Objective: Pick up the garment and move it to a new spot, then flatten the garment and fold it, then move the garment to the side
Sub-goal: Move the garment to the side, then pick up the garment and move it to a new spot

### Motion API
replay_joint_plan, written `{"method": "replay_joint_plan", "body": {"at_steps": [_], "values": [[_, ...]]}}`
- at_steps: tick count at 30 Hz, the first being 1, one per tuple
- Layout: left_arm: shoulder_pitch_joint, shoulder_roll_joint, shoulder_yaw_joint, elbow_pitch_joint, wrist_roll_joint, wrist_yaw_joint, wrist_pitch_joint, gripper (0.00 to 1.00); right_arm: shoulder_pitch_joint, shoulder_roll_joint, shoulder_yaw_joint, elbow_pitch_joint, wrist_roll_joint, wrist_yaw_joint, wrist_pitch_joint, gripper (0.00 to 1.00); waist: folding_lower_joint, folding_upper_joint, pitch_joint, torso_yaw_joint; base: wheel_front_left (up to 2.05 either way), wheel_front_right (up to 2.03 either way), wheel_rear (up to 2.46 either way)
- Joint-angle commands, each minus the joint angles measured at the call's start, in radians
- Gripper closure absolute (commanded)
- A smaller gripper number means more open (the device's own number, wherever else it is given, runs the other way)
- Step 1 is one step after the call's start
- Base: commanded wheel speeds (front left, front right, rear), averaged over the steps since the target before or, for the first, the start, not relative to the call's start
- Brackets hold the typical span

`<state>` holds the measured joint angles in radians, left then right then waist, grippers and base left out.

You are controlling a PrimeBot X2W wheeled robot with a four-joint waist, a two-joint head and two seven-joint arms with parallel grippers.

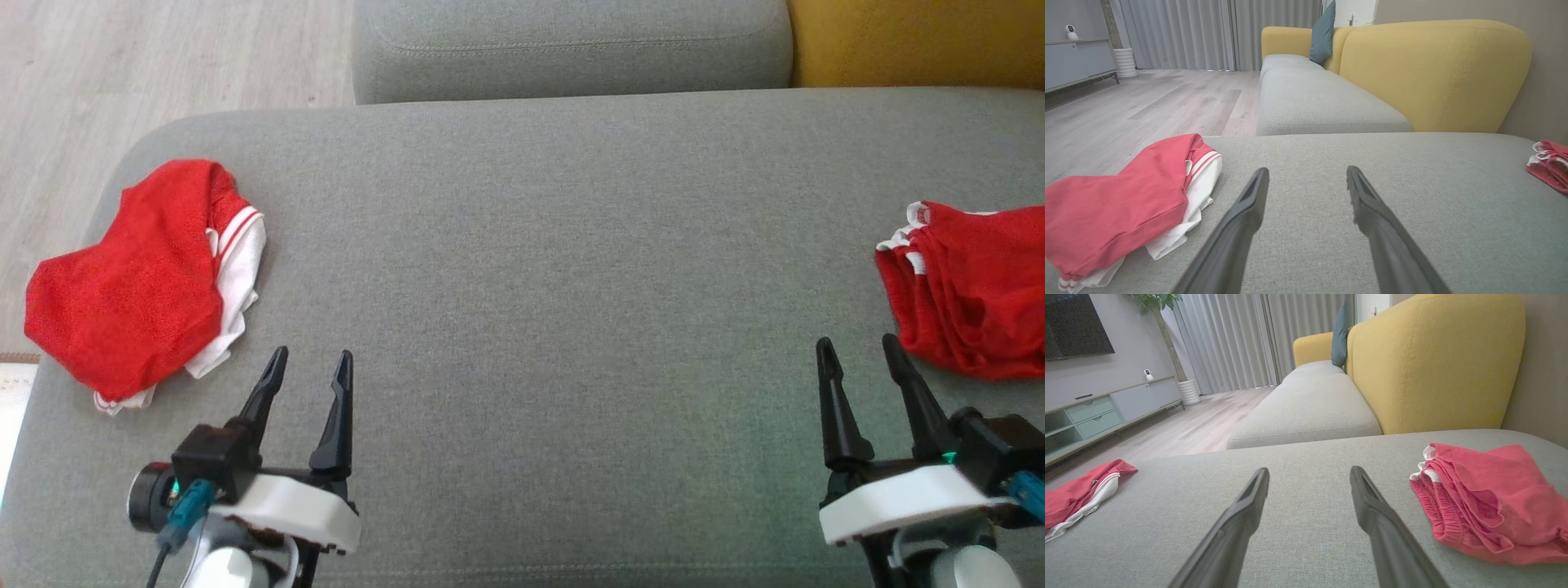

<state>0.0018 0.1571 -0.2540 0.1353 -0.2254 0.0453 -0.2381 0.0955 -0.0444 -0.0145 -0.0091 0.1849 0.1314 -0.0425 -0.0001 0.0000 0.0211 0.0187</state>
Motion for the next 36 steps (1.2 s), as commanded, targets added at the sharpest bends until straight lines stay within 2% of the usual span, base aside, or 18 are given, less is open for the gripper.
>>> {"method": "replay_joint_plan", "body": {"at_steps": [1,14,19,24,36], "values": [[-0.036,0.019,0.029,-0.026,-0.003,0.010,-0.002,0.00,-0.025,-0.006,0.022,-0.037,0.006,-0.001,0.000,0.00,0.0001,0.0000,0.000,-0.001,0.00,0.00,0.00],[-0.042,0.025,0.021,-0.020,-0.007,0.018,-0.002,0.00,-0.028,-0.006,0.021,-0.033,0.006,-0.001,0.002,0.00,0.0001,0.0000,-0.002,0.004,0.00,0.00,0.00],[-0.057,0.025,0.016,-0.023,-0.011,0.017,0.000,0.00,-0.026,-0.006,0.009,-0.039,0.006,-0.001,0.002,0.00,0.0001,0.0000,0.010,0.031,0.00,0.00,0.00],[-0.090,0.016,0.012,-0.016,-0.017,0.015,-0.004,0.00,-0.032,-0.006,0.003,-0.041,0.003,-0.001,0.005,0.00,0.0001,0.0000,0.017,0.104,0.00,0.00,0.00],[-0.161,-0.006,-0.010,0.033,-0.012,0.001,-0.017,0.00,-0.051,-0.006,0.016,-0.051,-0.007,-0.001,0.022,0.00,0.0001,0.0000,0.010,0.357,0.00,0.00,0.00]]}}
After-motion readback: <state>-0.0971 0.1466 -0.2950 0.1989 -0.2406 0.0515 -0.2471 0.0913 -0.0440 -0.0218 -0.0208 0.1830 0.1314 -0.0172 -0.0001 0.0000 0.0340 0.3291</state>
